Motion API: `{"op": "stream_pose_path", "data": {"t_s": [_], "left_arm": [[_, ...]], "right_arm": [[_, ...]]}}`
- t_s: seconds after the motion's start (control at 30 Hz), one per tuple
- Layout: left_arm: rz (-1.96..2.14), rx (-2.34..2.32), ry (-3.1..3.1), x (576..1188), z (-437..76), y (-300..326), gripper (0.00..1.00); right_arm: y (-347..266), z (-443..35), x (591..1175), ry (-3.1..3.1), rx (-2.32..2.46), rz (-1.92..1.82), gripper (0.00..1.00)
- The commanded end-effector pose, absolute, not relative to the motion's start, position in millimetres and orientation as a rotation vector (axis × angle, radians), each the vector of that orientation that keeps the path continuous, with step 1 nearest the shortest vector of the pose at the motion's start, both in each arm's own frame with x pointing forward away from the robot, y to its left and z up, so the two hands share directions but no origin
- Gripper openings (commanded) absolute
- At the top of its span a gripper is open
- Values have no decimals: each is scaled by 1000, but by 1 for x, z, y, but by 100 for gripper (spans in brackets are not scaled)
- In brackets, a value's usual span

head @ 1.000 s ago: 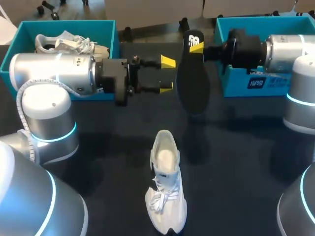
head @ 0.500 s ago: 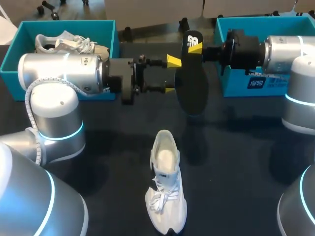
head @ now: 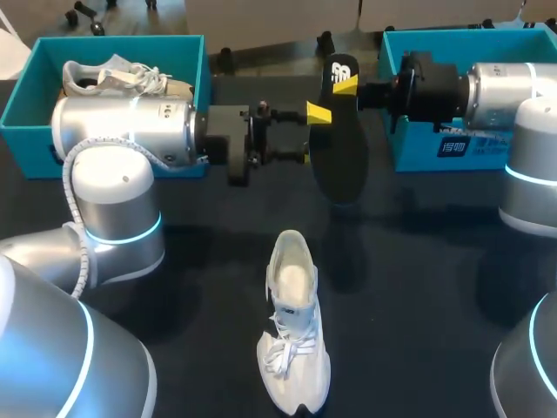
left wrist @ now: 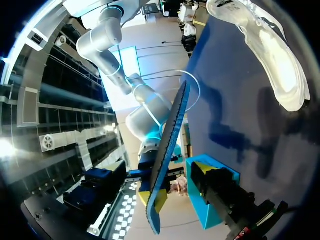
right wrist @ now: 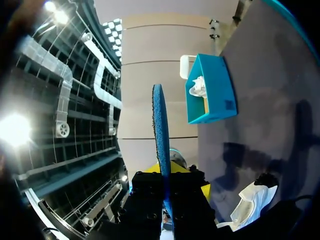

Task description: Take the shoe out of the shoebox, open the shoe tongue, remove and reinsert the insole, then place the shoe into the shoebox

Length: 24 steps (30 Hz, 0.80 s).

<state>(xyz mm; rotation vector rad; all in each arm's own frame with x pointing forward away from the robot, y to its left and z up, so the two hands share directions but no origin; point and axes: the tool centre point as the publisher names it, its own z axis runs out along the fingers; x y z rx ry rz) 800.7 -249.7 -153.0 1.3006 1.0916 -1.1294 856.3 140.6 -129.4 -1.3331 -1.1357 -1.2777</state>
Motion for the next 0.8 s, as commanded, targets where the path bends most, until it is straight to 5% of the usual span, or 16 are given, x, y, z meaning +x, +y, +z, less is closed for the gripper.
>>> {"op": "stream_pose_path", "data": {"t_s": [0.03, 0.43, 0.8], "left_arm": [[-1127, 1299, 1084, 803, -154, -256, 76], [-1102, 1284, 1064, 803, -141, -254, 40], [-1099, 1298, 1067, 803, -142, -257, 31]], "right_arm": [[142, -130, 857, -1135, -1333, -1279, 0], [142, -130, 857, -1135, -1333, -1279, 0], [142, -130, 857, -1135, -1333, -1279, 0]]}}
